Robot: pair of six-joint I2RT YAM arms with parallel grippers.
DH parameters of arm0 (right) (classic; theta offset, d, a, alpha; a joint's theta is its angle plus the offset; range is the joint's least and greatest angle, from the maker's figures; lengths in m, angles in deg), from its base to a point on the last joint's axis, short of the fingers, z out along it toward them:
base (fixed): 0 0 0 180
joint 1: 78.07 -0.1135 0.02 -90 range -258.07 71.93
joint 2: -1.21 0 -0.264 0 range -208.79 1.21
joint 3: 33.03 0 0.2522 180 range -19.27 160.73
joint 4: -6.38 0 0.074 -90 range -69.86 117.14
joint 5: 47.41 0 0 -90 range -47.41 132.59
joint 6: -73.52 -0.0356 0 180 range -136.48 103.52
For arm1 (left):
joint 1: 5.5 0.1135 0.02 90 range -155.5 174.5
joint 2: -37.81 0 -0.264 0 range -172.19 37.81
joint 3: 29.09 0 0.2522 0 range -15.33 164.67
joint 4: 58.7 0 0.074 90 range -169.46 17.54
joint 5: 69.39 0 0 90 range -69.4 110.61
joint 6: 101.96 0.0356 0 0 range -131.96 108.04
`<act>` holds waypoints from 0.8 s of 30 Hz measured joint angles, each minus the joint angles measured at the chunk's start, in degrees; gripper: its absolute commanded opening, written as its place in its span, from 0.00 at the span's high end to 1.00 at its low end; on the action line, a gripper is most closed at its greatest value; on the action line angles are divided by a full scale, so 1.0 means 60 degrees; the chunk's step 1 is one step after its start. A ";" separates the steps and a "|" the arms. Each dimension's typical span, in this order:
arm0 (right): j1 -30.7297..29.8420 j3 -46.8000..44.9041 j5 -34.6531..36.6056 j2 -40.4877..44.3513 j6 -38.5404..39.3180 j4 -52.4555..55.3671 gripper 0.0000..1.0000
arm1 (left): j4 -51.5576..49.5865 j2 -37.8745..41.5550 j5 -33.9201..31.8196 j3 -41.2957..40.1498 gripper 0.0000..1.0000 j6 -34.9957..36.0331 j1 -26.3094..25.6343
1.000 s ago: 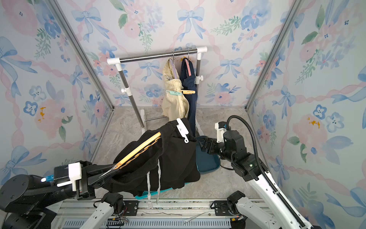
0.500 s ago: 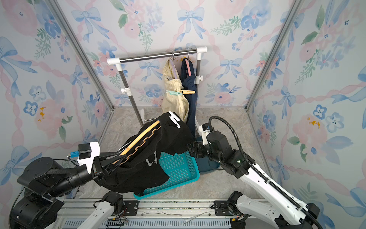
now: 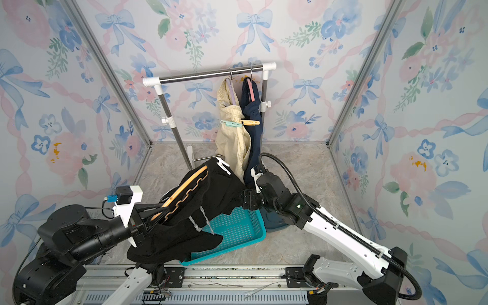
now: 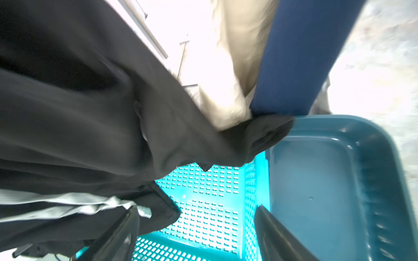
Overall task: Remove the clothespins securing shorts to the hanger
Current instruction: Adjust the shorts in the basket.
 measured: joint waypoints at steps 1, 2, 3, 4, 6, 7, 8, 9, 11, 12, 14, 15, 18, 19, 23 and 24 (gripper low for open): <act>0.0007 0.0018 0.0182 0.0102 0.0004 0.0047 0.18 | -0.0109 -0.0033 -0.0055 -0.0087 1.00 -0.0025 0.0000; 0.0011 0.0018 0.0339 0.0219 0.0004 0.0127 0.18 | -0.0204 -0.0040 -0.0095 -0.0160 1.00 -0.0073 0.0000; 0.0026 0.0015 0.0499 0.0361 0.0000 0.0244 0.18 | -0.0299 -0.0036 -0.0142 -0.0211 1.00 -0.0091 0.0000; 0.0047 0.0007 0.0670 0.0543 -0.0007 0.0357 0.18 | -0.0375 -0.0025 -0.0178 -0.0237 1.00 -0.0127 0.0000; 0.0127 -0.0095 0.0914 0.0954 -0.0015 0.0466 0.18 | -0.0448 -0.0011 -0.0200 -0.0244 1.00 -0.0182 0.0000; 0.0175 -0.0182 0.1020 0.1209 -0.0036 0.0525 0.17 | -0.0463 -0.0011 -0.0186 -0.0244 1.00 -0.0186 0.0000; 0.0219 -0.0270 0.1093 0.1446 -0.0047 0.0554 0.16 | -0.0459 -0.0011 -0.0146 -0.0266 1.00 -0.0189 0.0000; 0.0266 -0.0372 0.1191 0.1716 -0.0062 0.0583 0.16 | -0.0459 -0.0011 -0.0069 -0.0317 1.00 -0.0189 0.0000; 0.0353 -0.0554 0.1341 0.2211 -0.0106 0.0634 0.15 | -0.0532 -0.0076 0.0087 -0.0368 1.00 -0.0186 0.0000; 0.0397 -0.0634 0.1406 0.2459 -0.0117 0.0656 0.14 | -0.0583 -0.0149 0.0189 -0.0368 1.00 -0.0178 0.0000; 0.0463 -0.0761 0.1483 0.2827 -0.0117 0.0685 0.14 | -0.0641 -0.0310 0.0452 -0.0368 1.00 -0.0171 0.0000; 0.0488 -0.0827 0.1526 0.2980 -0.0117 0.0688 0.14 | -0.0663 -0.0430 0.0627 -0.0364 1.00 -0.0168 0.0000; 0.0576 -0.0951 0.1588 0.3224 -0.0109 0.0747 0.13 | -0.0667 -0.0860 0.0940 -0.0364 1.00 -0.0102 0.0000; 0.0608 -0.0984 0.1617 0.3238 -0.0109 0.0758 0.13 | -0.0667 -0.1024 0.0980 -0.0364 1.00 -0.0062 0.0000; 0.0783 -0.1027 0.1617 0.3235 -0.0066 0.0758 0.13 | -0.0659 -0.1665 0.1122 -0.0350 1.00 0.0186 0.0000; 0.0823 -0.1035 0.1614 0.3220 -0.0036 0.0761 0.14 | -0.0641 -0.1847 0.1158 -0.0339 1.00 0.0262 0.0000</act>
